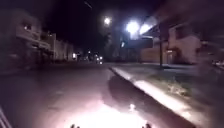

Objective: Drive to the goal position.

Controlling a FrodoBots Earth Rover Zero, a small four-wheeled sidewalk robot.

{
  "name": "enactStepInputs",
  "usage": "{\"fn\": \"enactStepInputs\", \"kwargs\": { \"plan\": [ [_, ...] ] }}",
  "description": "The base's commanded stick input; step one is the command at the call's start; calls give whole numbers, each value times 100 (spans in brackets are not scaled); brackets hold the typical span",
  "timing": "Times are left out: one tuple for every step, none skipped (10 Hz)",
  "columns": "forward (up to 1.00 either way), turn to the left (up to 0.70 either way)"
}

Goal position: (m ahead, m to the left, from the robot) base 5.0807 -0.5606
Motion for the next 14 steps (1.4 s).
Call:
{"fn": "enactStepInputs", "kwargs": {
  "plan": [
    [70,0],
    [70,0],
    [70,0],
    [70,0],
    [70,0],
    [70,0],
    [70,0],
    [70,0],
    [70,0],
    [70,0],
    [70,0],
    [70,0],
    [70,0],
    [70,0]
  ]
}}
